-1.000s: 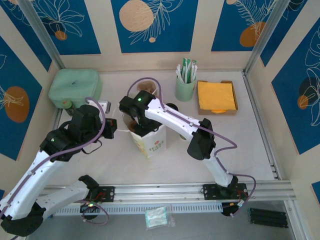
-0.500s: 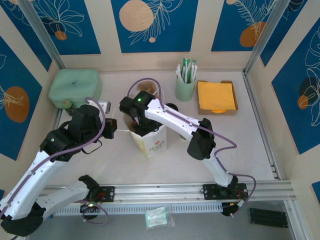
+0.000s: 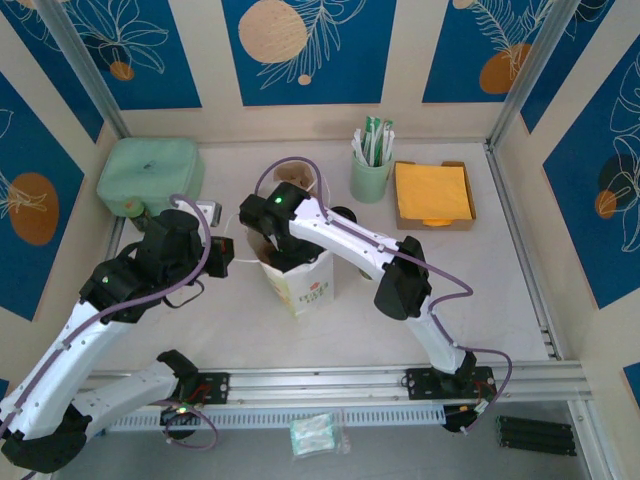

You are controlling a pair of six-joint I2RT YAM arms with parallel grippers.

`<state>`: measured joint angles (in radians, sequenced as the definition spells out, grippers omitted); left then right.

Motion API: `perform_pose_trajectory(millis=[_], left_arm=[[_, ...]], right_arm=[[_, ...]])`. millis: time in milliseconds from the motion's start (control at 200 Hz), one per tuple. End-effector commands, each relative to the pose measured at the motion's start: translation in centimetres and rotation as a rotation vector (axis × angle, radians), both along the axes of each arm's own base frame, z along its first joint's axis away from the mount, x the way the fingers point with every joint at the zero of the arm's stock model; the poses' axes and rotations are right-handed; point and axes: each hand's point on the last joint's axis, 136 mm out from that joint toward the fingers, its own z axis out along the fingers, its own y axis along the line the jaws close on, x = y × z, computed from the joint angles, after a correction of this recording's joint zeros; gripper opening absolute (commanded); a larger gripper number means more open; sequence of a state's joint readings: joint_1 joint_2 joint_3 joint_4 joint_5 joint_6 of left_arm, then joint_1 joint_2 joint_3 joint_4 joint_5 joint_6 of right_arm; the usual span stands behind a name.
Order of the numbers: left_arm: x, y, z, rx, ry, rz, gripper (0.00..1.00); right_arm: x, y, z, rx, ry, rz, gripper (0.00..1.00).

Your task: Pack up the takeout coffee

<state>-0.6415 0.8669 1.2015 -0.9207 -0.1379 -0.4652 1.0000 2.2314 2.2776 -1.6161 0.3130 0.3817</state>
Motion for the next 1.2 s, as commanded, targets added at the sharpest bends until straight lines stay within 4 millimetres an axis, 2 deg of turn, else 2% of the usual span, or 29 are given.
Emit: perform_pose_trajectory(millis=[0, 200, 610, 890, 1195], left_arm=[[0.1, 0.1, 0.4, -0.011, -0.013, 0.006, 0.00], [0.2, 0.2, 0.4, -0.008, -0.011, 0.009, 0.00], [0.1, 0.4, 0.3, 0.002, -0.007, 0.020, 0.00], [0.2, 0.5, 0.3, 0.006, -0.010, 0.024, 0.00], [0.2, 0.4, 0.2, 0.008, -0.007, 0.021, 0.00]], right_arm=[[-1.8, -2.1, 1.0, -0.088, 0.070, 0.005, 0.60], [-2.3, -1.5, 2.8, -0.032, 0.055, 0.013, 0.60], [-3.4, -2.5, 3.8, -0.033, 0.056, 0.020, 0.60], [-4.2, -3.3, 2.8, -0.077, 0.092, 0.034, 0.60], [-4.3, -3.1, 1.6, -0.105, 0.116, 0.042, 0.60]])
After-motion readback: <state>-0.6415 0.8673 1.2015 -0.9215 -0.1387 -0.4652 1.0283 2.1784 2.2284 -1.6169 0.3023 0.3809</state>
